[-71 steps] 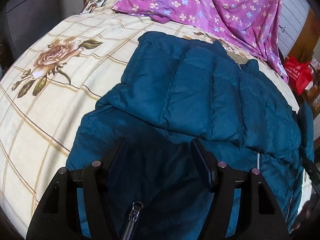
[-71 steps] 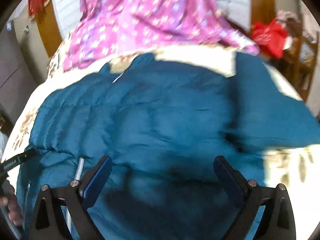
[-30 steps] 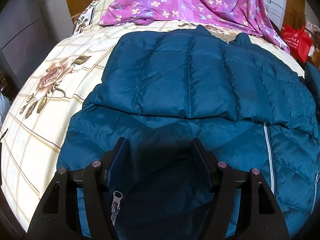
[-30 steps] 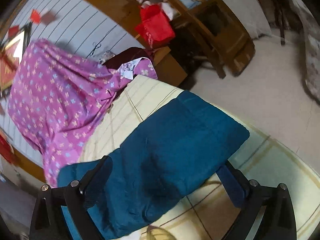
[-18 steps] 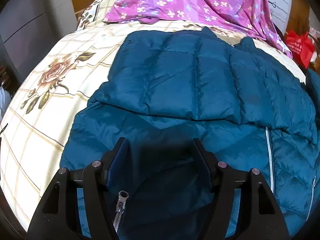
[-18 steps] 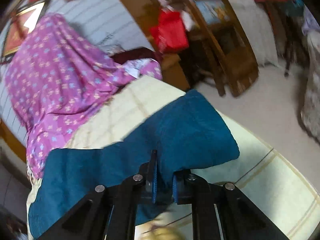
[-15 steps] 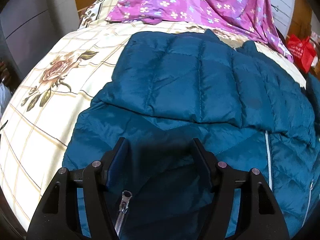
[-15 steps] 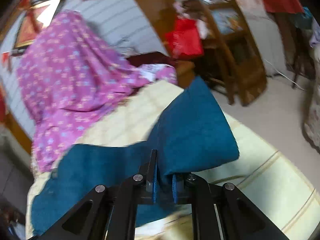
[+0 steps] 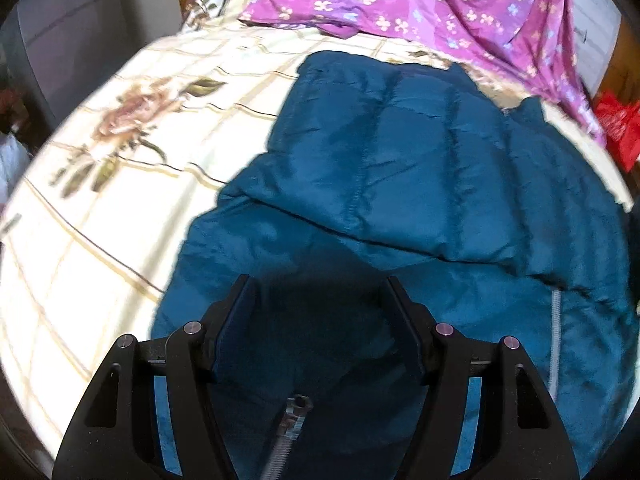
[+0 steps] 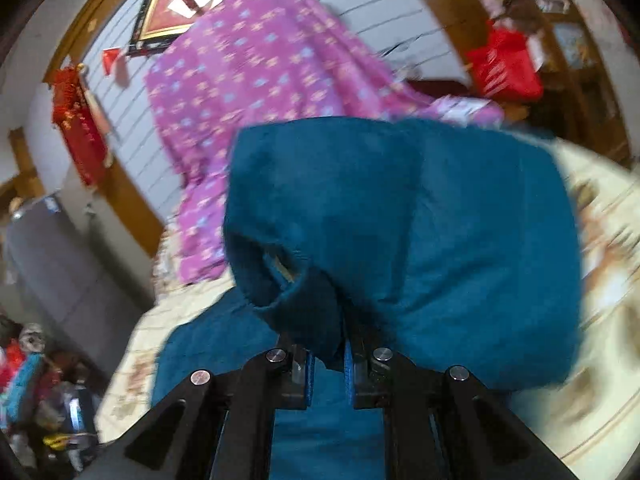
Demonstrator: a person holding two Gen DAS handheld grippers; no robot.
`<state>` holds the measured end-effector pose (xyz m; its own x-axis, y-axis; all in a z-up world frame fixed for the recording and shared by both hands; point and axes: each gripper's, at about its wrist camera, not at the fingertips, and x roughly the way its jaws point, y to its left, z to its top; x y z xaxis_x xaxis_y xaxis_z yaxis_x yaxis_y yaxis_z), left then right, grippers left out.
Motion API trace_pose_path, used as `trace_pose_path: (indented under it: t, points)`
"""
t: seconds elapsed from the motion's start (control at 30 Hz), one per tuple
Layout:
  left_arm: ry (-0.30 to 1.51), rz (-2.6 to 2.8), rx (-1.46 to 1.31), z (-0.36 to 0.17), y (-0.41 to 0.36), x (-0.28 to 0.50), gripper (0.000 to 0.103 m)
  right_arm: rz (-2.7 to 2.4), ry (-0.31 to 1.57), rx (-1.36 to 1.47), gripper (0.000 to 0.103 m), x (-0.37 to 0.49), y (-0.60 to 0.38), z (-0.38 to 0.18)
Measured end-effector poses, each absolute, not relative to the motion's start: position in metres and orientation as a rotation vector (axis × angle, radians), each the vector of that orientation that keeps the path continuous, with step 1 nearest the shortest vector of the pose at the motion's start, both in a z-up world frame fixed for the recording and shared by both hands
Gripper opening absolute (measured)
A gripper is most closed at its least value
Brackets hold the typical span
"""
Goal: Fold large clothes
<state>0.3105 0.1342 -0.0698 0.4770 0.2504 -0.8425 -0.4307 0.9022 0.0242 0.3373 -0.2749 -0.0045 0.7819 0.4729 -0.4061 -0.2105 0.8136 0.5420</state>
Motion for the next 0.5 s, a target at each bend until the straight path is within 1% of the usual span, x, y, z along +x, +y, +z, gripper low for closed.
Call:
trace_pose_path:
  t: [0.17,0.37,0.43,0.47,0.5]
  points:
    - [1.005,0.446,-0.083,-0.071,0.13,0.31,0.065,0.502,0.606,0.472,0.011,0.332,-0.189,-0.029]
    - [1.009,0.446,-0.137,-0.073,0.139,0.31,0.065,0.676,0.704,0.455,0.011,0.348,-0.113,-0.051]
    - [1.008,0.438,-0.145,-0.073,0.139,0.309,0.065,0.69,0.762,0.398,0.011,0.349,-0.087,-0.061]
    - [1.007,0.432,-0.149,-0.073,0.139,0.309,0.065,0.683,0.787,0.365,0.014,0.351,-0.079,-0.064]
    - [1.005,0.427,-0.155,-0.073,0.14,0.308,0.065,0.678,0.804,0.349,0.021,0.352,-0.075,-0.066]
